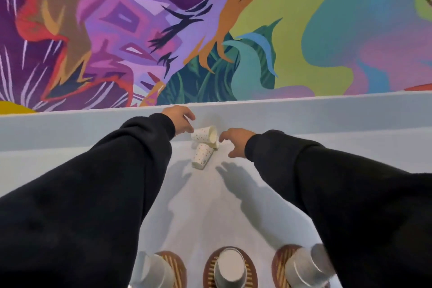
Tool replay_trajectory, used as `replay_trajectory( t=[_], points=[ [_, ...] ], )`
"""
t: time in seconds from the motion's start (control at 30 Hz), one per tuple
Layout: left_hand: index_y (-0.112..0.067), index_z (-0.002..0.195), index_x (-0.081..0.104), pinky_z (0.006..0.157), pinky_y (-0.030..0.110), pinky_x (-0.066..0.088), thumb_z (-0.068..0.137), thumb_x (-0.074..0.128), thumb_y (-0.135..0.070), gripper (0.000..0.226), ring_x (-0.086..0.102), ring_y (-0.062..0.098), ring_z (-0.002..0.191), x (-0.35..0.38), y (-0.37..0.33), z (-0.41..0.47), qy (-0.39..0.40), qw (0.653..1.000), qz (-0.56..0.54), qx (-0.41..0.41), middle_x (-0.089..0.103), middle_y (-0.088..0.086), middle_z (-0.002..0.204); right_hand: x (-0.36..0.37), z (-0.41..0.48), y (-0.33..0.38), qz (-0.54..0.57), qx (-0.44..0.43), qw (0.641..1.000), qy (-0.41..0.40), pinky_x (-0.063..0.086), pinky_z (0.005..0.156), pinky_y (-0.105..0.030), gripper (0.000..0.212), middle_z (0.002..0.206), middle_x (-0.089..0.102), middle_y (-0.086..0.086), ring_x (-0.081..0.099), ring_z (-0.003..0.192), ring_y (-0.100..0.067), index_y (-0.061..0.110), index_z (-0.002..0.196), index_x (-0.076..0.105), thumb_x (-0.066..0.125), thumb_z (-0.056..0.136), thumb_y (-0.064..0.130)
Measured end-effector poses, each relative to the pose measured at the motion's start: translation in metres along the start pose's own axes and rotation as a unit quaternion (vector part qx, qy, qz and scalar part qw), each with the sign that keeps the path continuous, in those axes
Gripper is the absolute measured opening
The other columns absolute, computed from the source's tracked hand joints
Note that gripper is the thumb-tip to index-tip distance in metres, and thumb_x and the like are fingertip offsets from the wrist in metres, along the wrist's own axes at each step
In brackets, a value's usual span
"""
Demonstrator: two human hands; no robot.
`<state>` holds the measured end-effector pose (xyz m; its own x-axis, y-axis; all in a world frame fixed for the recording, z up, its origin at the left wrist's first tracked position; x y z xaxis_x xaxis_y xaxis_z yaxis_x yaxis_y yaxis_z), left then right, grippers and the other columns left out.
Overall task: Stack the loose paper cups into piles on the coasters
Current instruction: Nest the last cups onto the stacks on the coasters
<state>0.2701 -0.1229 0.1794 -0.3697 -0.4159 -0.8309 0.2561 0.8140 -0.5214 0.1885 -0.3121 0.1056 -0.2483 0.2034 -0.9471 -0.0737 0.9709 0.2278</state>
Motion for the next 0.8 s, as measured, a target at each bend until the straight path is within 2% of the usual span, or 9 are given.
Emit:
replay_trajectory(
  t=[0.1, 0.27, 0.33, 0.43, 0.57, 0.63, 0.7, 0.73, 0.8],
  points=[
    [-0.026, 0.120, 0.067, 0.087, 0.033, 0.055, 0.082, 0.085, -0.022, 0.042, 0.064, 0.024, 0.103, 0.015, 0.028, 0.039, 0.018, 0.999, 0.021, -0.017, 0.069, 0.002, 0.117, 0.020, 0.030, 0.012, -0.026, -0.004, 1.000, 0.014, 0.050, 0.099, -0.038, 0.059, 0.140, 0.051, -0.004, 0.057, 0.121, -0.029, 0.026, 0.143, 0.050, 0.072, 0.089, 0.016],
    [-0.022, 0.142, 0.053, 0.101, 0.034, 0.048, 0.087, 0.076, -0.013, 0.060, 0.058, 0.028, 0.120, 0.052, 0.064, 0.085, 0.036, 0.997, 0.074, 0.002, 0.060, 0.007, 0.135, 0.061, 0.069, 0.028, -0.061, -0.041, 0.997, 0.038, 0.050, 0.099, -0.039, 0.069, 0.158, 0.036, 0.003, 0.056, 0.127, -0.029, 0.026, 0.150, 0.044, 0.066, 0.088, 0.006],
    [-0.023, 0.149, 0.045, 0.108, 0.035, 0.044, 0.089, 0.070, -0.007, 0.067, 0.054, 0.029, 0.129, 0.067, 0.072, 0.097, 0.045, 0.993, 0.106, 0.030, 0.054, 0.007, 0.146, 0.076, 0.078, 0.031, -0.070, -0.043, 0.995, 0.050, 0.050, 0.101, -0.043, 0.075, 0.165, 0.026, 0.003, 0.051, 0.134, -0.031, 0.029, 0.154, 0.038, 0.065, 0.089, 0.004],
    [-0.024, 0.157, 0.035, 0.118, 0.036, 0.034, 0.090, 0.066, -0.004, 0.077, 0.043, 0.028, 0.143, 0.086, 0.079, 0.113, 0.058, 0.988, 0.127, 0.063, 0.042, 0.006, 0.158, 0.094, 0.091, 0.031, -0.089, -0.034, 0.993, 0.076, 0.048, 0.102, -0.041, 0.085, 0.170, 0.014, 0.003, 0.042, 0.144, -0.031, 0.033, 0.158, 0.028, 0.067, 0.089, 0.004],
    [-0.029, 0.161, 0.025, 0.119, 0.041, 0.036, 0.090, 0.066, -0.003, 0.085, 0.041, 0.029, 0.145, 0.103, 0.084, 0.122, 0.074, 0.986, 0.127, 0.075, 0.033, 0.003, 0.164, 0.105, 0.105, 0.038, -0.145, -0.039, 0.985, 0.083, 0.045, 0.109, -0.042, 0.087, 0.171, 0.007, 0.000, 0.033, 0.149, -0.033, 0.030, 0.161, 0.023, 0.069, 0.091, 0.005],
    [-0.035, 0.156, 0.030, 0.115, 0.046, 0.042, 0.089, 0.068, -0.014, 0.080, 0.049, 0.029, 0.137, 0.113, 0.086, 0.130, 0.083, 0.985, 0.126, 0.085, 0.042, 0.001, 0.158, 0.114, 0.113, 0.041, -0.170, -0.043, 0.980, 0.092, 0.043, 0.112, -0.045, 0.078, 0.170, 0.011, -0.002, 0.035, 0.148, -0.034, 0.030, 0.160, 0.026, 0.067, 0.096, 0.015],
    [-0.041, 0.144, 0.039, 0.104, 0.048, 0.050, 0.082, 0.068, -0.042, 0.069, 0.059, 0.027, 0.121, 0.123, 0.091, 0.139, 0.096, 0.983, 0.127, 0.088, 0.056, 0.000, 0.144, 0.122, 0.121, 0.040, -0.210, -0.052, 0.972, 0.091, 0.039, 0.115, -0.048, 0.060, 0.167, 0.026, -0.005, 0.039, 0.146, -0.035, 0.032, 0.159, 0.031, 0.053, 0.103, 0.037],
    [-0.038, 0.139, 0.044, 0.100, 0.048, 0.052, 0.076, 0.066, -0.052, 0.068, 0.061, 0.027, 0.114, 0.127, 0.093, 0.142, 0.099, 0.983, 0.127, 0.087, 0.060, 0.001, 0.136, 0.124, 0.124, 0.037, -0.224, -0.060, 0.970, 0.070, 0.038, 0.114, -0.047, 0.058, 0.161, 0.037, -0.008, 0.043, 0.144, -0.035, 0.033, 0.158, 0.034, 0.046, 0.103, 0.047],
    [-0.029, 0.137, 0.049, 0.099, 0.050, 0.051, 0.073, 0.067, -0.056, 0.071, 0.061, 0.030, 0.111, 0.126, 0.093, 0.136, 0.102, 0.984, 0.122, 0.080, 0.060, 0.003, 0.128, 0.125, 0.121, 0.033, -0.222, -0.060, 0.971, 0.067, 0.046, 0.105, -0.042, 0.058, 0.142, 0.054, -0.007, 0.055, 0.132, -0.034, 0.034, 0.152, 0.042, 0.049, 0.098, 0.052]
  ],
)
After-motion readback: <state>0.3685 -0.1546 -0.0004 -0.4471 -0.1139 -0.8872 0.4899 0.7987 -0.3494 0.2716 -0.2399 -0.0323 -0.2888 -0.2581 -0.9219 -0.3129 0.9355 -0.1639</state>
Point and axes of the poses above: each hand's wrist, its own z-axis towards the middle knuckle, its own x-axis out of the palm, y = z × x, the point moved 6 cm from there along z, towards the middle knuckle
